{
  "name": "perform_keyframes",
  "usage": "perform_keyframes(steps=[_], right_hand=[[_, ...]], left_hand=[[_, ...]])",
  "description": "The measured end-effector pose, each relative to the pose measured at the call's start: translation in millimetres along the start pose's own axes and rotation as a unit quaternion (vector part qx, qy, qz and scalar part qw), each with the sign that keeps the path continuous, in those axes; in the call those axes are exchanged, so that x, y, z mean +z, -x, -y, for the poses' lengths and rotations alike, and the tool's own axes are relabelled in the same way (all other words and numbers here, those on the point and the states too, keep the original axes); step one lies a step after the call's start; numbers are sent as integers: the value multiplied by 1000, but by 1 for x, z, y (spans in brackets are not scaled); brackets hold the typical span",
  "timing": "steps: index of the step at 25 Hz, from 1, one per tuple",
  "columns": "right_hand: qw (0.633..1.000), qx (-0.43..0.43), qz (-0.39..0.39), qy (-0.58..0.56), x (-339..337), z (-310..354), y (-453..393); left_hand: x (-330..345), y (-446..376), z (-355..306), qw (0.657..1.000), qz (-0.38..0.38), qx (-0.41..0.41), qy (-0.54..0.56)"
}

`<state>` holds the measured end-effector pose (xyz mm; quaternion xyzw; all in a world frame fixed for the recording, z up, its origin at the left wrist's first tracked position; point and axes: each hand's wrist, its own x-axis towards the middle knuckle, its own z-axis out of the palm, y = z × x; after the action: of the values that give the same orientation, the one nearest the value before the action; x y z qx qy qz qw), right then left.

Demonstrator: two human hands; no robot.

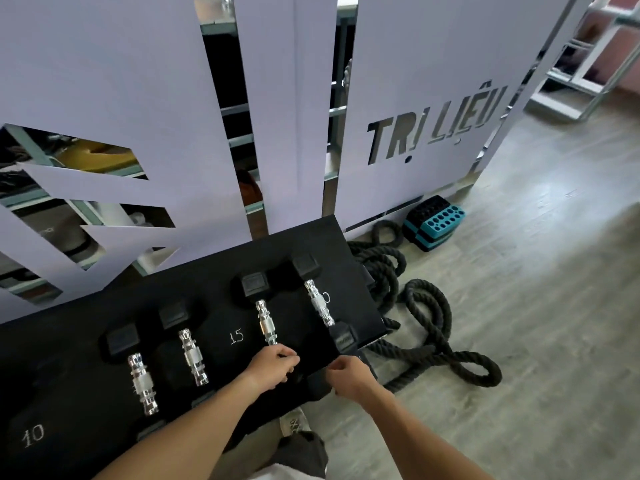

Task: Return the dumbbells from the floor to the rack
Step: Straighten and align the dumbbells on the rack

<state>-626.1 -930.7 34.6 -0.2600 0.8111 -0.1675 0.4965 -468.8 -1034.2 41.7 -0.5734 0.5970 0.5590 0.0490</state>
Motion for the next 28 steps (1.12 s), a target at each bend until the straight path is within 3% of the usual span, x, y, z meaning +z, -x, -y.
perform_keyframes(steps=[7, 13, 15, 21, 24, 28], right_hand=[[999, 48, -8, 15, -50, 16, -79], [993, -11, -43, 105, -58, 52, -142], [994, -32, -18, 106, -43, 64, -170], [995, 73, 33, -65, -10, 90, -243], [985, 94, 114, -91, -22, 89, -253], [980, 101, 140, -102, -46, 79, -265]], left_hand=[[8, -91, -60, 996, 26, -44, 68], [-4, -149, -89, 982, -38, -83, 167], [-5, -164, -85, 979, -50, -103, 171], [-2, -196, -72, 973, -92, -119, 177], [6, -201, -72, 976, -131, -91, 148], [16, -208, -93, 978, -140, -31, 153]])
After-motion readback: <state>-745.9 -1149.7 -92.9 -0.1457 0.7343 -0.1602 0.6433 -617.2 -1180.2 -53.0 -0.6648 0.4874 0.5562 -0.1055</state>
